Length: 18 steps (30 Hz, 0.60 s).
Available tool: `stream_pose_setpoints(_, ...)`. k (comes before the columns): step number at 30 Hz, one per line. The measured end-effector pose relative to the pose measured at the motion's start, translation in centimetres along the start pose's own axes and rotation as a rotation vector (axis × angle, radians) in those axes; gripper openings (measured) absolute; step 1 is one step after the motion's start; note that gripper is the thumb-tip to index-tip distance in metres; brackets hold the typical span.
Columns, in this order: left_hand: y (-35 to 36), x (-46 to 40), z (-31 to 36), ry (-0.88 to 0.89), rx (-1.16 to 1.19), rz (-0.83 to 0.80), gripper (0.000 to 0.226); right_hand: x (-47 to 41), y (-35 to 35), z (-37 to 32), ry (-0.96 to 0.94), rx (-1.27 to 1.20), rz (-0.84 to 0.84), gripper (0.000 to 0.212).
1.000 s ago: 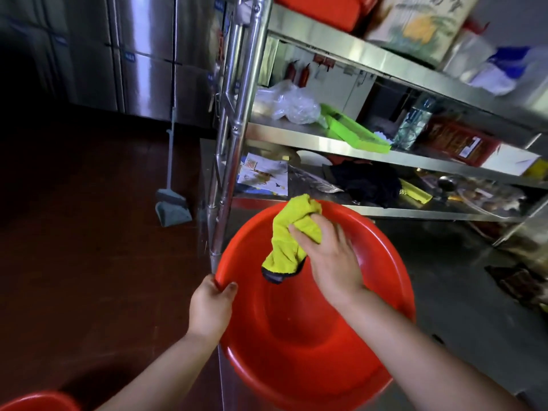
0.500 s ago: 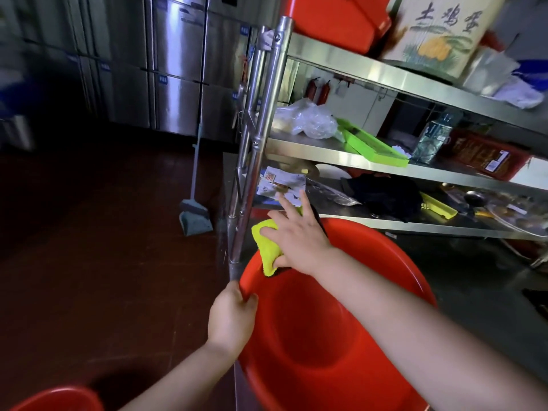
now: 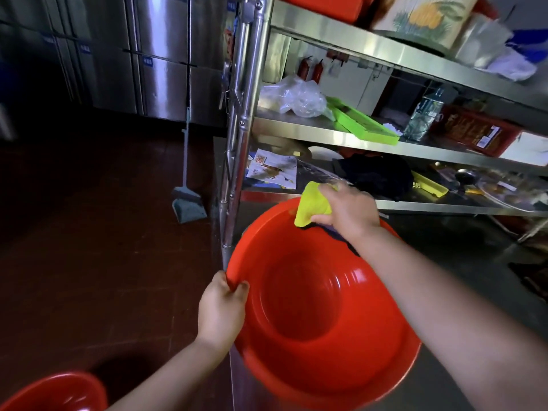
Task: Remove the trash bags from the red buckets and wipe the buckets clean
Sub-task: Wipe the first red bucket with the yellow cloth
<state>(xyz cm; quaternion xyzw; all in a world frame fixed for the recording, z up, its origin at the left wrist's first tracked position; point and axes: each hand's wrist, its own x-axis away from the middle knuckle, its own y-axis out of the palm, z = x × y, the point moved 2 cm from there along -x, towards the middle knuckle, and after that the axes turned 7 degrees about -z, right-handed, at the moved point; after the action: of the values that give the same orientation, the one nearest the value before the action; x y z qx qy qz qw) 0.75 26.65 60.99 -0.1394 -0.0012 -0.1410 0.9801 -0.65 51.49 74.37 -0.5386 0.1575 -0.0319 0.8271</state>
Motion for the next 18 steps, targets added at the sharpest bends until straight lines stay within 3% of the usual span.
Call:
stream_pose_setpoints(5, -0.5, 0.0, 0.8, -0.014, -0.162, -0.088, 0.025, 0.8, 0.2, 1.4, -0.003, -0.044, -0.037, 0.065)
stream_pose_setpoints(8, -2.2, -2.5, 3.4, 0.178, -0.362, -0.061, 0.039, 0.9, -1.1, -0.5, -0.110, -0.021, 0.006, 0.065)
stream_pose_setpoints(10, -2.6, -4.8, 5.9, 0.252, -0.427, -0.164, 0.037, 0.9, -2.2, -3.2, -0.244, 0.030, 0.035, 0.062)
stream_pose_setpoints(13, -2.7, -6.6, 7.1, 0.167, -0.324, -0.318, 0.014, 0.9, -3.3, -6.5, -0.362, 0.096, 0.109, 0.057)
stream_pose_setpoints(18, -3.7, -6.4, 4.8, 0.118, -0.127, -0.229, 0.007, 0.1, -2.7, -6.9, -0.300, 0.058, 0.139, 0.062)
